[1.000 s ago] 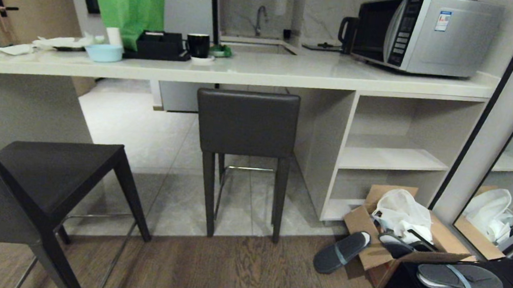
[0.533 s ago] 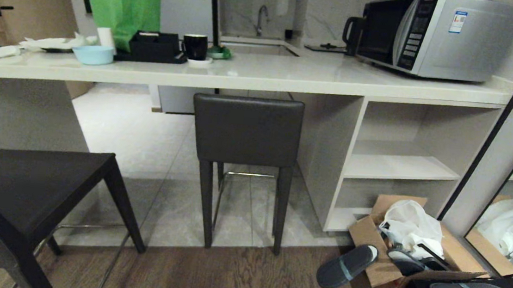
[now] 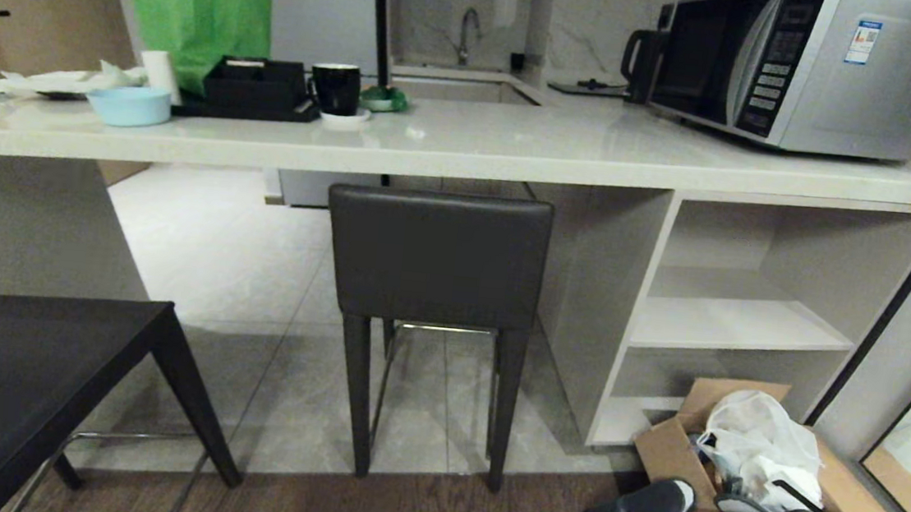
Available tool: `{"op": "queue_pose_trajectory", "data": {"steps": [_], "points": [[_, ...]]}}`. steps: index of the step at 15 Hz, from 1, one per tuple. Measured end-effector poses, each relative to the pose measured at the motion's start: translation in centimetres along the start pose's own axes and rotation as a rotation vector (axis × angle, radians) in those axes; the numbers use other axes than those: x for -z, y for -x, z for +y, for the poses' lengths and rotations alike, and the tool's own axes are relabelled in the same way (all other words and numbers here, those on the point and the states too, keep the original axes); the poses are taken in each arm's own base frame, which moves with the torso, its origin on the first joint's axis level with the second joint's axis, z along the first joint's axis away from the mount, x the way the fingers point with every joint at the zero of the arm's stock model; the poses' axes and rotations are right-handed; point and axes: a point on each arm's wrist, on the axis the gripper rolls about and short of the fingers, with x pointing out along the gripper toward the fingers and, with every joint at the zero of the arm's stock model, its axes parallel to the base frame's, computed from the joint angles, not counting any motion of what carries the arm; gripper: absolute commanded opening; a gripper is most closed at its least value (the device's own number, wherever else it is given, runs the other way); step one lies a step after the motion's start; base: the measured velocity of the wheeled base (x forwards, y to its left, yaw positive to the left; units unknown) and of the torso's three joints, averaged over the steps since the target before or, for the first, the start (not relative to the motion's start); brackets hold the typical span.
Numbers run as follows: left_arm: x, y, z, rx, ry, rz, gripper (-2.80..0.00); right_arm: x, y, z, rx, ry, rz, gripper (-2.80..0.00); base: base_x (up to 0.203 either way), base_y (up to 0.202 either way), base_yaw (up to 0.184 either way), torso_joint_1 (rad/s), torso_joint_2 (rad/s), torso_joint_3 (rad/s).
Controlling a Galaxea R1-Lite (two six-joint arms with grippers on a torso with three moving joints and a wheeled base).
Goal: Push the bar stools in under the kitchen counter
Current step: Pull the gray chair out from under the dining table
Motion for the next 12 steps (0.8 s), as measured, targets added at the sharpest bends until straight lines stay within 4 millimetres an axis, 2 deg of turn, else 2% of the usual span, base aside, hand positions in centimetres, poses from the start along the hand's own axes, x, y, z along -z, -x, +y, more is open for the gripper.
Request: {"op": "queue_pose_trajectory", "data": {"steps": [12], "points": [[0.02,0.00,0.00,-0.001,0.000,0.001,-2.80,0.00,0.00,0.00,0.000,-0.006,0.000,-2.80,0.195,0.000,0.001,0.001,0.00,0.003]]}}
